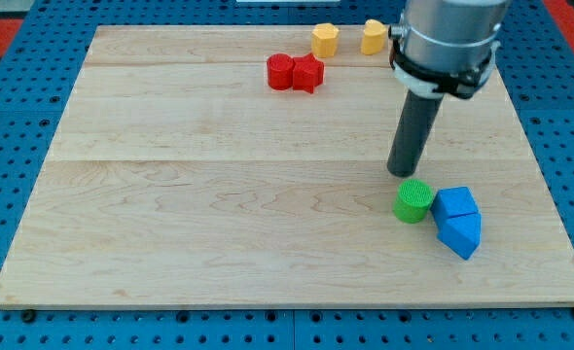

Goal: Push the green star towards the green circle

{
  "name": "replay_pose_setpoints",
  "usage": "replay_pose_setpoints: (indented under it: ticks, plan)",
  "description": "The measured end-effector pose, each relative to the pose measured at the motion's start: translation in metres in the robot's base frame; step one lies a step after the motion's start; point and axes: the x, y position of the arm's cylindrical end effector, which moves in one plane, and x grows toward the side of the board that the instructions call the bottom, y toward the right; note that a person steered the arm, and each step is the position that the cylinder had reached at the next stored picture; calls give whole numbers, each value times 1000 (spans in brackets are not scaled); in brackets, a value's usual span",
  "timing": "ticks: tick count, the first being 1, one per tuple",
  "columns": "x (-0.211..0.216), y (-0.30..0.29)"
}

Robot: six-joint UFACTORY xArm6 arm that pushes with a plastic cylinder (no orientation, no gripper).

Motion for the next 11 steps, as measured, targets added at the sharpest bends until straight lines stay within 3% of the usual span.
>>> replay_pose_setpoints:
  ticks: [1,2,4,6,7,8,11]
  plan:
    - [-32,78]
    - [-112,134]
    - [-208,79]
    - [-121,-24]
    - [-67,-25]
    - [-49,-15]
    - [-70,50]
